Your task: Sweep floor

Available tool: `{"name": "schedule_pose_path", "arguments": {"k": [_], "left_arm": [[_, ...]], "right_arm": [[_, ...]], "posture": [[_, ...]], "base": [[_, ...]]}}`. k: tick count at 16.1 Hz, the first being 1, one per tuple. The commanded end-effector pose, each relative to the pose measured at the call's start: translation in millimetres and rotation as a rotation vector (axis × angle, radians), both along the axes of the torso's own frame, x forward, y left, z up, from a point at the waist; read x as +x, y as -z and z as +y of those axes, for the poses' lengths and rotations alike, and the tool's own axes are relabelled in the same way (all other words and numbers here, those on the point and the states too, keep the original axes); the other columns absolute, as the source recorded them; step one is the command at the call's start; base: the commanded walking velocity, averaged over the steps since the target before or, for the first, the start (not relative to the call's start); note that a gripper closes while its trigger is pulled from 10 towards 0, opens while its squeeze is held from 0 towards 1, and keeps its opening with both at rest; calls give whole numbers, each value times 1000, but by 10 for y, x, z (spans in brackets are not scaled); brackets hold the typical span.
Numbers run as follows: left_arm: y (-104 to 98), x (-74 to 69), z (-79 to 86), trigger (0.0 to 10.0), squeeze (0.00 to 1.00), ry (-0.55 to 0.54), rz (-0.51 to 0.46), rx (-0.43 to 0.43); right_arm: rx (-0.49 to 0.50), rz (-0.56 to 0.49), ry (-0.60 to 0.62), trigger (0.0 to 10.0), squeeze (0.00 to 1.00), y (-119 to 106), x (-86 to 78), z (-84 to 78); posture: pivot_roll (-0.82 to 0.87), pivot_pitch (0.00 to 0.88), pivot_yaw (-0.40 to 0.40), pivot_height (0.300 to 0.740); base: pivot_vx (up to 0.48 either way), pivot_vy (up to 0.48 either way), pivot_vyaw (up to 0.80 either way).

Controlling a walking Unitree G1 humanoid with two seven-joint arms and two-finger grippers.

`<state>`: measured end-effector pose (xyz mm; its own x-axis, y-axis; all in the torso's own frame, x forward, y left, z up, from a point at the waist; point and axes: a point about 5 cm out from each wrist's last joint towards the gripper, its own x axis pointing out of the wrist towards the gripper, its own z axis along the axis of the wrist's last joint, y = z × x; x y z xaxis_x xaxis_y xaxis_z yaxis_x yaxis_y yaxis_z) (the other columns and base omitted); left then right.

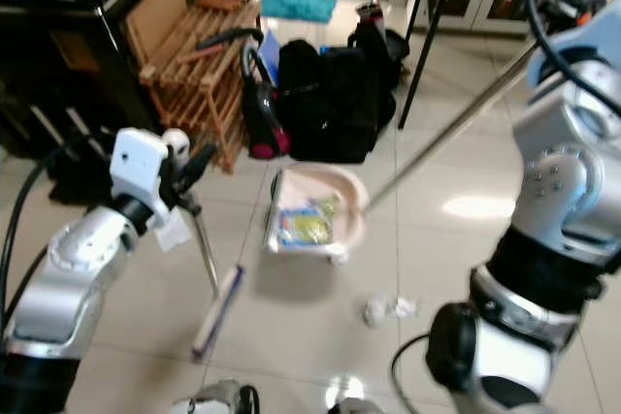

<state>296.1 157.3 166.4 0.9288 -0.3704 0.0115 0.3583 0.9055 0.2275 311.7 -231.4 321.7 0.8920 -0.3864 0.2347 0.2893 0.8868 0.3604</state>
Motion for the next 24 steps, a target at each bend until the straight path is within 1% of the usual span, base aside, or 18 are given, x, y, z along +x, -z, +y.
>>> {"name": "schedule_pose_path", "arguments": {"k": [1,2,5,13,16,17,18,21,24], "left_arm": [[-106,2,-9,10000,0,8,-53,10],[-105,3,-9,10000,0,9,-52,9],[-100,-2,0,10000,0,10,-50,8],[-75,-27,9,10000,0,22,-46,15],[-57,-40,7,10000,0,18,-42,11],[-23,-46,8,10000,0,13,-15,3],[33,-53,1,10000,0,14,10,24],[75,-82,-23,10000,0,21,14,31],[98,-106,-28,10000,0,29,21,35]], "right_arm": [[10,-59,-7,10000,0,-89,-48,3],[11,-56,-11,10000,0,-77,-43,10],[-5,-63,-26,10000,0,-69,-49,55],[-14,-75,-26,10000,0,-50,-82,51],[-14,-94,-35,10000,0,-71,-77,81],[-13,-102,-39,10000,0,-80,-68,90],[-23,-129,-40,10000,0,-106,-60,104],[-51,-186,-39,10000,0,-144,-54,145],[-67,-210,-54,10000,0,-150,-25,221]], "posture": [[-29,117,37,740],[-27,118,37,740],[-28,114,39,740],[-25,89,37,740],[-26,77,33,740],[-25,74,32,740],[-25,69,30,740],[-25,63,26,740],[-23,62,22,740]], "base": [[431,0,-694],[431,0,-519],[430,0,0],[430,0,0],[429,0,0],[0,0,0],[0,0,0],[0,0,0],[0,0,0]]}}
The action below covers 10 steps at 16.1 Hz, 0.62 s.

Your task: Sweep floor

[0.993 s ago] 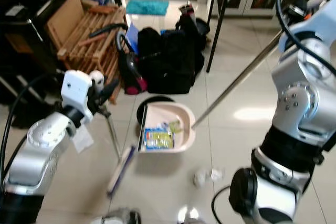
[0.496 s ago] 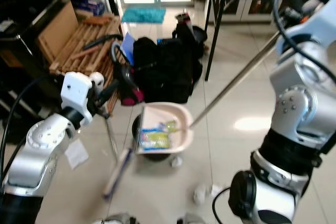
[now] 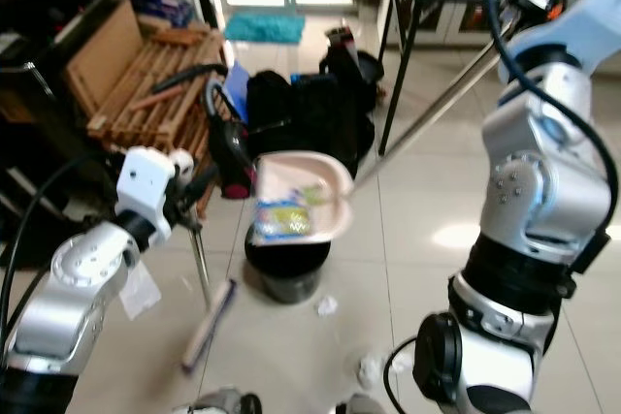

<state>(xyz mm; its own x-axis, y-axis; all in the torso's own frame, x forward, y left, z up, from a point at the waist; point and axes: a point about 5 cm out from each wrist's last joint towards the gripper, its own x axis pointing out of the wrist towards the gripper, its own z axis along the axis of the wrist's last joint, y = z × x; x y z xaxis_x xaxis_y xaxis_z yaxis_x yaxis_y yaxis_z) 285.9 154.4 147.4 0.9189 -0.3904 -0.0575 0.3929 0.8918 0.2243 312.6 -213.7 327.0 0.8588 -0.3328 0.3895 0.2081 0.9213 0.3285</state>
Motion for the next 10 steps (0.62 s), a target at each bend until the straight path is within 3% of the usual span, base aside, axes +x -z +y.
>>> {"name": "schedule_pose_path", "arguments": {"k": [1,7,10], "left_arm": [[-81,-12,8,10000,0,6,-41,12],[183,-178,167,10000,0,-26,66,66],[229,-253,162,10000,0,-33,85,63]], "right_arm": [[-4,-73,-32,10000,0,-97,-20,83],[-125,-121,-81,10000,0,-42,62,358],[-148,-118,-89,10000,0,28,87,424]], "posture": [[-23,63,21,740],[-17,67,11,740],[-14,80,3,740]], "base": [[0,0,0],[0,0,0],[0,0,0]]}}
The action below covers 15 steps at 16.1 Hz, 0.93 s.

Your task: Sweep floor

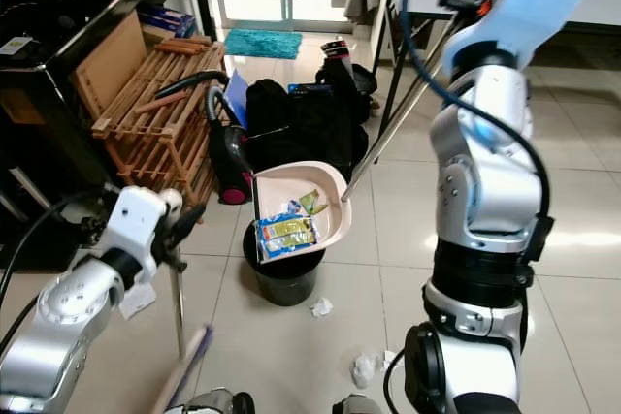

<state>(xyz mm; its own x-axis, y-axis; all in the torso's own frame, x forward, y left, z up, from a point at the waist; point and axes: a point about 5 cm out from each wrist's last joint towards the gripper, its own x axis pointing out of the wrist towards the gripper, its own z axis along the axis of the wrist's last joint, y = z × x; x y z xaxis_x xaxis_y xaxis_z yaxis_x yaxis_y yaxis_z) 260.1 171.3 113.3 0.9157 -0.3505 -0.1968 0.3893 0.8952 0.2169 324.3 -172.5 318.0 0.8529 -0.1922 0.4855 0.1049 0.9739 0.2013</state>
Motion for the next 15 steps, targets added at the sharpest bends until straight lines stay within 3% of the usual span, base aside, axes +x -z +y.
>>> {"name": "schedule_pose_path", "arguments": {"k": [1,8,11,12,15], "left_arm": [[-125,7,-17,10000,0,0,-53,9],[-239,43,-121,10000,0,-1,-59,-38],[-224,-18,-123,10000,0,2,-37,-39],[-207,-125,-125,10000,0,9,-18,-45],[-256,-233,-111,10000,0,6,-30,-53]], "right_arm": [[-4,-49,-1,10000,0,-54,-26,19],[7,-81,28,10000,0,-93,-54,15],[13,-78,36,10000,0,-87,-57,8],[23,-75,40,10000,0,-73,-75,7],[42,-72,44,10000,0,-59,-77,8]], "posture": [[-15,85,2,740],[-26,184,7,740],[-22,214,11,740],[-18,233,15,740],[1,268,19,740]], "base": [[0,0,0],[0,0,0],[0,0,0],[0,0,0],[0,0,0]]}}
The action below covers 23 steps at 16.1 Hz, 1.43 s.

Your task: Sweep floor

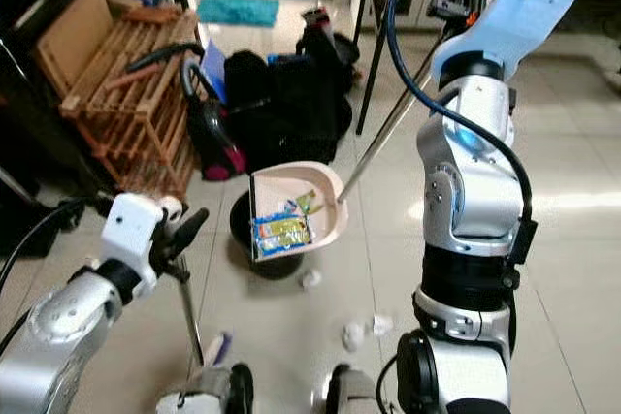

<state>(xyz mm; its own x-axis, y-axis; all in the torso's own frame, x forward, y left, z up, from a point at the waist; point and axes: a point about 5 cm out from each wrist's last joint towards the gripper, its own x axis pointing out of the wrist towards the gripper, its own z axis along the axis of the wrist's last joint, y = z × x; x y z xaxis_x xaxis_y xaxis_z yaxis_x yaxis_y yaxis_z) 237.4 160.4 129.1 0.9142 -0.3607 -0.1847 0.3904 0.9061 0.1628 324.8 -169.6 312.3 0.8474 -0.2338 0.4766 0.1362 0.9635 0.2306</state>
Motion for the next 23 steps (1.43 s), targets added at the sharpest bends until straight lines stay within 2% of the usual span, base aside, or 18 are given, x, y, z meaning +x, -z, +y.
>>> {"name": "schedule_pose_path", "arguments": {"k": [1,3,5,7,12,16,18,19,20,23], "left_arm": [[-109,-37,13,10000,0,3,-40,4],[-132,-102,77,10000,0,-23,-33,23],[-160,-134,159,10000,0,-63,-35,30],[-197,-123,200,10000,0,-80,-56,38],[-230,-130,206,10000,0,-75,-52,47],[-202,-173,186,10000,0,-75,-26,40],[-198,-165,150,10000,0,-63,-13,21],[-195,-160,140,10000,0,-59,-11,16],[-202,-139,128,10000,0,-49,-13,13],[-192,-79,103,10000,0,-36,-11,11]], "right_arm": [[16,-76,15,10000,0,-115,-86,-20],[26,-69,12,10000,0,-113,-40,-17],[37,-74,6,10000,0,-133,-12,-6],[50,-76,-5,10000,0,-144,8,6],[69,-94,-20,10000,0,-201,30,26],[114,-105,7,10000,0,-195,22,-19],[255,-63,48,10000,0,-189,72,-140],[294,-46,67,10000,0,-195,79,-206],[317,-51,83,10000,0,-242,67,-288],[316,-61,103,10000,0,-278,43,-354]], "posture": [[7,273,22,740],[25,311,17,740],[27,305,14,740],[32,318,7,740],[27,311,4,740],[38,300,4,740],[41,304,9,740],[40,296,10,740],[40,296,10,740],[13,271,18,740]], "base": [[0,0,0],[0,0,0],[0,0,0],[0,0,0],[0,0,0],[0,0,0],[0,0,0],[0,0,0],[0,0,0],[0,0,0]]}}
